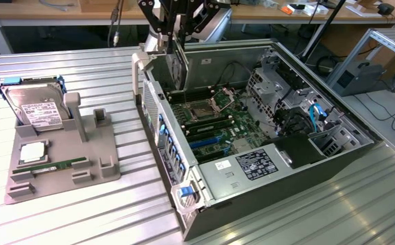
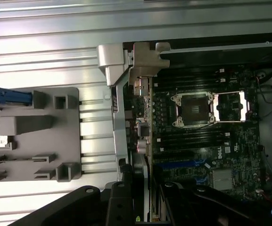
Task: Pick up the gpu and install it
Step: 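Pick up the gpu and move the gpu toward the slot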
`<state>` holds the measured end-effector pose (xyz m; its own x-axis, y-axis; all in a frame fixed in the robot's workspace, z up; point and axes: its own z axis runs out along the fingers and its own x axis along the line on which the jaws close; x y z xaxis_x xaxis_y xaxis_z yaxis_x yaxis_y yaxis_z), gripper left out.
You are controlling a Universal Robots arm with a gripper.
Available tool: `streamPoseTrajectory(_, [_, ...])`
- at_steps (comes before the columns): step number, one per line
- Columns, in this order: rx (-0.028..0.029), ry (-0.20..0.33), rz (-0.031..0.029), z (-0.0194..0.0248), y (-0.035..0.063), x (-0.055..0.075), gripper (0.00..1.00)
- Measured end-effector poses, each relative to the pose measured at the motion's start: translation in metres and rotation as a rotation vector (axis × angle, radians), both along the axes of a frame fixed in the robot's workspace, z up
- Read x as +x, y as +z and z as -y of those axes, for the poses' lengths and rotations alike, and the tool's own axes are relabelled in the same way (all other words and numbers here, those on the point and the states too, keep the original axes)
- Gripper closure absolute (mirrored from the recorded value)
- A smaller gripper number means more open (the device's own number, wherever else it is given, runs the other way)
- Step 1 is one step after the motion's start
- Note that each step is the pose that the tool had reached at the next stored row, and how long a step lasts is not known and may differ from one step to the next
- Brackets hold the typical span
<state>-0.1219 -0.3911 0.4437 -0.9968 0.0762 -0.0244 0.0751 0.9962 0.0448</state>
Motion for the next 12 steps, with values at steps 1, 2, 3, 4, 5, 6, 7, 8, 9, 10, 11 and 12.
streamPoseTrajectory(1, [-0.0002, 0.000, -0.0001, 0.0005, 0.0000, 0.002, 0.73])
streamPoseTrajectory(2, [-0.0002, 0.000, -0.0001, 0.0007, -0.0001, 0.002, 0.73])
streamPoseTrajectory(3, [-0.0001, 0.000, 0.0000, 0.0013, -0.0003, 0.004, 0.73])
streamPoseTrajectory(4, [0.0000, 0.000, 0.0000, 0.0016, -0.0005, 0.007, 0.73])
streamPoseTrajectory(5, [-0.0001, 0.000, -0.0001, 0.0018, -0.0005, 0.009, 0.73])
streamPoseTrajectory(6, [0.0000, 0.000, 0.0000, 0.0020, -0.0006, 0.011, 0.73])
streamPoseTrajectory(7, [0.0000, 0.000, 0.0000, 0.0021, -0.0007, 0.013, 0.73])
streamPoseTrajectory(8, [-0.0001, 0.000, 0.0000, 0.0022, -0.0008, 0.015, 0.73])
streamPoseTrajectory(9, [-0.0001, 0.000, -0.0001, 0.0023, -0.0009, 0.017, 0.73])
streamPoseTrajectory(10, [0.0000, 0.000, 0.0000, 0.0023, -0.0010, 0.019, 0.73])
streamPoseTrajectory(11, [-0.0001, 0.000, -0.0001, 0.0024, -0.0010, 0.020, 0.73])
streamPoseTrajectory(12, [-0.0001, 0.000, 0.0000, 0.0024, -0.0011, 0.022, 0.73])
